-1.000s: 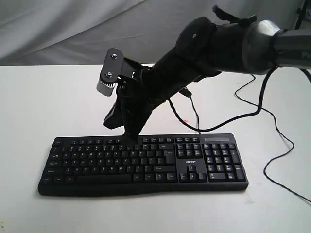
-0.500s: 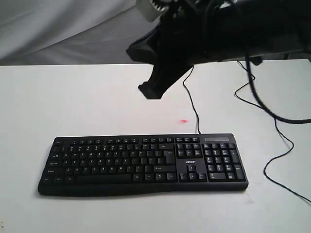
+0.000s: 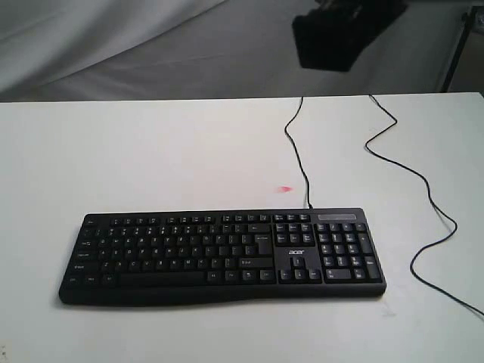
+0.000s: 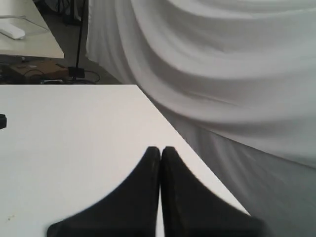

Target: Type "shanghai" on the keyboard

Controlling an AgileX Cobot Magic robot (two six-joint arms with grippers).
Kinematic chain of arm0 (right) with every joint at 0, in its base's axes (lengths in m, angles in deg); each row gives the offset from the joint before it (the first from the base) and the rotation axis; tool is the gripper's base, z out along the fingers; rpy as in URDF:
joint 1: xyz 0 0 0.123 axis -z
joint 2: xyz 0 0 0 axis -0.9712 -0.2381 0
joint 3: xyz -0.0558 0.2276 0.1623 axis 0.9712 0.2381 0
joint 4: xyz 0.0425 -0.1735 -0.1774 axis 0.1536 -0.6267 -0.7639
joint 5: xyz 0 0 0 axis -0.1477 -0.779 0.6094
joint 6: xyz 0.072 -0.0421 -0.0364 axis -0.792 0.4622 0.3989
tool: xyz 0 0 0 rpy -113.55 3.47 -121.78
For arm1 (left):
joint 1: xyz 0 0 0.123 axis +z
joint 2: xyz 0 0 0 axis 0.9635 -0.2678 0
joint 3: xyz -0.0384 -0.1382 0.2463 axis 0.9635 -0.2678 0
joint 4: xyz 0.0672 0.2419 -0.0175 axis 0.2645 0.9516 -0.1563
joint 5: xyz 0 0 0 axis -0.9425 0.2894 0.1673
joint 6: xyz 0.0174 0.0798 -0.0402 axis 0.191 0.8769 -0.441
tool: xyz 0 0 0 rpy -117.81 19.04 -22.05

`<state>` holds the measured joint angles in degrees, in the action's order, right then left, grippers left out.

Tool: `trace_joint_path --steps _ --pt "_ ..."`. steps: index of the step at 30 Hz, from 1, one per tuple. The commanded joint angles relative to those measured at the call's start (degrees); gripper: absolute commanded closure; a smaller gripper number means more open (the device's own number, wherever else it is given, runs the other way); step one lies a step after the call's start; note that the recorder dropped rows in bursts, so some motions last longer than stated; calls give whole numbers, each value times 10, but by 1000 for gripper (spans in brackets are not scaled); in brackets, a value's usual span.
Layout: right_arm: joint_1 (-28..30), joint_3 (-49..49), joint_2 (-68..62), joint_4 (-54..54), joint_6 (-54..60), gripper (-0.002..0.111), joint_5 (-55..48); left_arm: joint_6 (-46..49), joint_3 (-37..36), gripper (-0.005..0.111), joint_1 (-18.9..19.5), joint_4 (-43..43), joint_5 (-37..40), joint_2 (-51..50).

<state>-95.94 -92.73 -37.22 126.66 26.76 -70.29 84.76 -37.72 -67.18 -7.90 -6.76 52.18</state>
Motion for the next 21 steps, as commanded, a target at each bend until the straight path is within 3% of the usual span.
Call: trace_joint_path --steps 1,13,21 --pt "3 4 20 7 -3 108 10 -2 -3 106 -2 0 -2 -2" --pt "3 3 85 -31 -7 108 29 -2 -3 106 -2 0 -2 -2" --pt "3 3 165 -132 -61 108 27 -2 -3 106 -2 0 -2 -2"
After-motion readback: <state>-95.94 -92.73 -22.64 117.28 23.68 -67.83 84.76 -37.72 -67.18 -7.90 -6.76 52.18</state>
